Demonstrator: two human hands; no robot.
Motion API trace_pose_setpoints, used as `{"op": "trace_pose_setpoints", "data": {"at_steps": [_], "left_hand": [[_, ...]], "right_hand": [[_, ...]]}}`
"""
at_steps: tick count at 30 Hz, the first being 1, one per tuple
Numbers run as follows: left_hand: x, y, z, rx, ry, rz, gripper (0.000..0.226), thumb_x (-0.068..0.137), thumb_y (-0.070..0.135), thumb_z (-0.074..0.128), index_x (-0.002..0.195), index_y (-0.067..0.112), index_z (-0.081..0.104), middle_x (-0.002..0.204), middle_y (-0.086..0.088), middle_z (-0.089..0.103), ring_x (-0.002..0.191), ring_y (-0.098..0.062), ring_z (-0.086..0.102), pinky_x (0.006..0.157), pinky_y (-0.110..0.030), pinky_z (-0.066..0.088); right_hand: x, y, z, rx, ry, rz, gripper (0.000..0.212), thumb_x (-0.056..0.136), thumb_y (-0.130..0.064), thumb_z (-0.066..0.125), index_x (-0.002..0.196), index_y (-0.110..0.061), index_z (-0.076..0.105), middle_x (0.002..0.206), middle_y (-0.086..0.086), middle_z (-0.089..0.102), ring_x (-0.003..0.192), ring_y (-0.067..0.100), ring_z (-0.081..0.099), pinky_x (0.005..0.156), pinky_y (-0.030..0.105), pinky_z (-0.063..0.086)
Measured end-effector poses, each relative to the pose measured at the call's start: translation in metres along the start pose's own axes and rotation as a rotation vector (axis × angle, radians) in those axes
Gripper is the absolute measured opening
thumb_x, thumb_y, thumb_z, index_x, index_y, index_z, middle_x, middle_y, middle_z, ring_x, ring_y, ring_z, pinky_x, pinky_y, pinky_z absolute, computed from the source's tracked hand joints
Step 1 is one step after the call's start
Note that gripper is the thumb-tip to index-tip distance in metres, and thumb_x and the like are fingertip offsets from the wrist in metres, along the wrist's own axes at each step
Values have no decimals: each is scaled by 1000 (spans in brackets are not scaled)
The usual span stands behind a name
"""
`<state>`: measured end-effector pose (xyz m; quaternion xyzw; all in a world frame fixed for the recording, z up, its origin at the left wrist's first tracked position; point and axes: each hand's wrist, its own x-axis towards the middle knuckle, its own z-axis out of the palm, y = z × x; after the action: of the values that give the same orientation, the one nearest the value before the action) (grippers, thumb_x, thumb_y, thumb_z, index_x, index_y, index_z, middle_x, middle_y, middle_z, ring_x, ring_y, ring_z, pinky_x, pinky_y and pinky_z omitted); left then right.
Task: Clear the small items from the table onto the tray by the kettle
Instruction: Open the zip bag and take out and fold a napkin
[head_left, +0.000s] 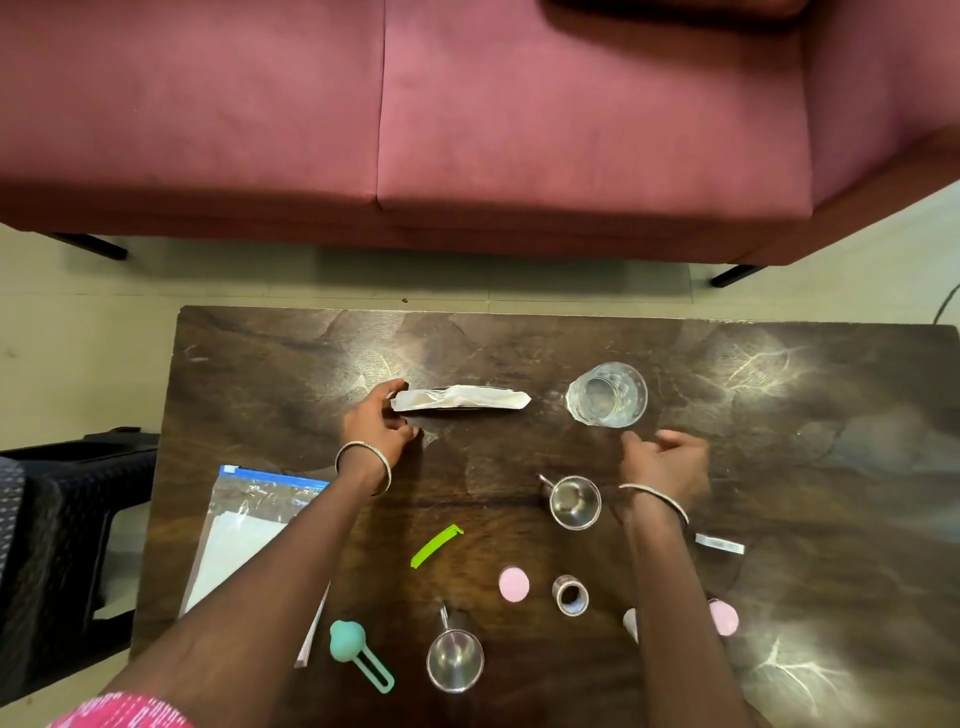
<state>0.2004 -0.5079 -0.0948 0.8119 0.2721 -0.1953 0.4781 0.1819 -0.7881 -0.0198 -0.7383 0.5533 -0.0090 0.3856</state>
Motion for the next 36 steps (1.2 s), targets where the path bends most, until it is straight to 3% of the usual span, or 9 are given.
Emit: {"op": "trace_pose_setpoints", "data": {"at_steps": [2, 5, 8, 12, 19, 21, 26, 32, 36], "left_hand": [[1, 6, 2, 90, 0, 60, 59, 69, -1, 78, 123, 20, 64, 111, -9, 68, 91, -29, 69, 94, -42, 53], [2, 15, 7, 215, 72, 118, 42, 70, 12, 82, 110, 18, 71, 102, -11, 69, 95, -29, 64, 91, -34, 50], [1, 19, 11, 270, 125, 145, 36, 70, 13, 82, 105, 17, 73, 95, -12, 69, 93, -30, 62, 82, -29, 42], [1, 20, 14, 296, 115, 129, 38, 71, 15, 82, 108, 18, 72, 97, -13, 68, 93, -31, 62, 86, -34, 47], [-1, 23, 23, 236, 124, 126, 39, 69, 12, 83, 106, 17, 73, 98, -12, 68, 92, -30, 64, 89, -39, 50], [0, 25, 26, 216, 128, 117, 40, 69, 12, 83, 107, 18, 73, 100, -12, 68, 94, -30, 64, 91, -39, 49], [0, 23, 27, 193, 116, 99, 45, 69, 10, 83, 112, 17, 71, 104, -14, 66, 98, -31, 63, 95, -40, 49], [-10, 20, 21, 98, 136, 28, 58, 74, -5, 76, 127, 12, 59, 121, -14, 59, 95, -27, 66, 95, -34, 52], [-27, 17, 15, 112, 248, 21, 45, 79, -4, 70, 121, 9, 60, 114, -13, 61, 86, -25, 66, 90, -33, 52]], "right_hand": [[11, 3, -8, 5, -64, -185, 73, 59, -14, 89, 119, -14, 47, 111, 8, 61, 108, 25, 62, 92, 30, 47], [25, 5, 2, -44, -379, -384, 114, 52, -18, 97, 145, -12, 31, 143, 9, 43, 132, 20, 44, 115, 36, 35], [37, 4, 15, -137, -431, -522, 115, 52, -24, 96, 147, -18, 32, 147, 3, 46, 135, 20, 44, 116, 38, 35], [46, 2, 21, -132, -377, -564, 101, 52, -24, 95, 138, -21, 42, 136, 1, 56, 124, 22, 55, 110, 39, 42], [42, 22, 10, -93, -395, -519, 121, 53, -29, 96, 150, -21, 25, 152, 4, 37, 135, 19, 44, 115, 37, 37], [35, 33, 6, -46, -389, -449, 115, 55, -28, 95, 148, -21, 27, 151, 4, 36, 130, 20, 47, 110, 39, 43], [-1, 60, 0, 23, -266, -351, 69, 67, -20, 87, 120, -18, 43, 123, 3, 49, 106, 21, 57, 89, 49, 54], [-42, 65, 4, -58, -159, -485, 32, 73, -8, 71, 99, -17, 55, 102, -2, 54, 88, 15, 56, 80, 31, 50], [-63, 56, 12, -100, -235, -593, 21, 75, 1, 66, 90, -15, 64, 96, -2, 57, 83, 13, 58, 79, 33, 52]]}}
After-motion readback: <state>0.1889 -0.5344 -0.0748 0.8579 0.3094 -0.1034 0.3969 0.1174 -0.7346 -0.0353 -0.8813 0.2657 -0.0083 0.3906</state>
